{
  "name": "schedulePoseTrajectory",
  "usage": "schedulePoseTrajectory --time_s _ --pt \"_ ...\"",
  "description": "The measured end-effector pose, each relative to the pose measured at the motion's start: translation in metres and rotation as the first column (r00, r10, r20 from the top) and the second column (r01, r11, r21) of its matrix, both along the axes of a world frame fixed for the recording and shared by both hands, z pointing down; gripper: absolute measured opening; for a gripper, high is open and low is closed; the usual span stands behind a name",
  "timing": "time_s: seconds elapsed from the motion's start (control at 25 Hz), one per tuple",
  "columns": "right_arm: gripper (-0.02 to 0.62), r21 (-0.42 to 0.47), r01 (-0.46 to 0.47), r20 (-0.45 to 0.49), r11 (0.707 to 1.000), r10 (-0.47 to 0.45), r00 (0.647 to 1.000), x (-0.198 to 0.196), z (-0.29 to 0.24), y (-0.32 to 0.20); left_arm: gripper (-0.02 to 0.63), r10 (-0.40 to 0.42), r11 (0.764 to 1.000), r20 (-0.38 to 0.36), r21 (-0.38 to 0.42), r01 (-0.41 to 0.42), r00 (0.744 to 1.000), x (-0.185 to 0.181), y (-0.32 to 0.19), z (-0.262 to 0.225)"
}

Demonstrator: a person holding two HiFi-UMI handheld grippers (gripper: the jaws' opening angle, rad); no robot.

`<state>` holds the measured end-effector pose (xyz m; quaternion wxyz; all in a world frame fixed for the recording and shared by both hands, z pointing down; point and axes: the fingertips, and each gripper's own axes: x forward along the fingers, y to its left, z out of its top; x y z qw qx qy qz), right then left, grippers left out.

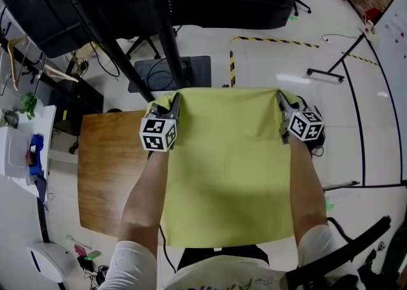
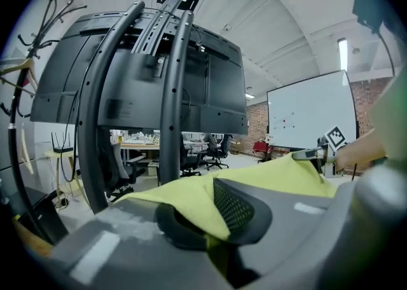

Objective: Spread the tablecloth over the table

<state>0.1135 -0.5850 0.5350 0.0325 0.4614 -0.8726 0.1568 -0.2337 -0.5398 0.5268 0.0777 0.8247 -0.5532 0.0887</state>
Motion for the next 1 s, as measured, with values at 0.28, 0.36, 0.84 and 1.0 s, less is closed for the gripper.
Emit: schedulePoseTrajectory --time_s 0.28,0.36,0.84,1.0 --pt "0.012 -0.004 0.040 -0.044 0.999 -0.040 0.998 -0.011 0.026 -0.030 0.017 -0.060 0.997 -0.018 -0.045 0.059 0.998 -0.011 -0.024 0.037" --pt "0.012 -0.022 0.043 -0.044 0.999 -0.044 0.998 -0.013 0.039 -0.034 0.017 -0.068 0.996 -0.016 -0.065 0.067 0.998 -0.013 -0.027 0.048" --pt "0.012 -0.095 0.044 -0.065 0.994 -0.051 0.997 -0.015 0.096 -0.050 0.017 -0.082 0.985 -0.019 -0.154 0.078 0.996 -0.017 -0.048 0.105" --pt "0.011 -0.113 0.044 -0.070 0.993 -0.052 0.996 -0.015 0.108 -0.053 0.028 -0.079 0.982 -0.042 -0.176 0.070 0.996 -0.016 -0.052 0.115"
